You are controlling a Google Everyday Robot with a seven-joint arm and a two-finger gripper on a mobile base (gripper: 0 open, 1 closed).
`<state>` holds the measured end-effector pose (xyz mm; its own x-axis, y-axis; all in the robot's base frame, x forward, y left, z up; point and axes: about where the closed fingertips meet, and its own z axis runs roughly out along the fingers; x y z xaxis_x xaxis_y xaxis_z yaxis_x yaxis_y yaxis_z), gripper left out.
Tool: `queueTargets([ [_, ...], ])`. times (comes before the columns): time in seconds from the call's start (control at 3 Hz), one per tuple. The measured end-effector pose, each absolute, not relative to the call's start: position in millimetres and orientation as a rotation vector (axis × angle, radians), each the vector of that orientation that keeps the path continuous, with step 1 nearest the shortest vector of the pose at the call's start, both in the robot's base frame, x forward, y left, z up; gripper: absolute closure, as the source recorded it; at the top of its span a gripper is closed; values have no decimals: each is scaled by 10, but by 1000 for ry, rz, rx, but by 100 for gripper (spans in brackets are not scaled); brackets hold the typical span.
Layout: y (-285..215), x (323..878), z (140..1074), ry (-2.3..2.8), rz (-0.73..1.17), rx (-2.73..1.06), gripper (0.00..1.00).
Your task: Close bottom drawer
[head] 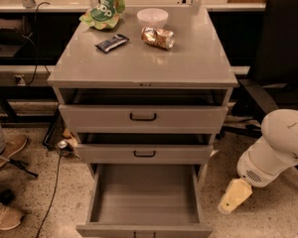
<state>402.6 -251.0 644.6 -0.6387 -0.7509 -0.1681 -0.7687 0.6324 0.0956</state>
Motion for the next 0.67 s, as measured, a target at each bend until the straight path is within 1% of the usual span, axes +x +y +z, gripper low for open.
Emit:
queueTargets([
  [0.33,-2515,3999,6365,2742,267,-1273,0],
  [0.67,-2404,4051,6007,2728,359,-1272,0],
])
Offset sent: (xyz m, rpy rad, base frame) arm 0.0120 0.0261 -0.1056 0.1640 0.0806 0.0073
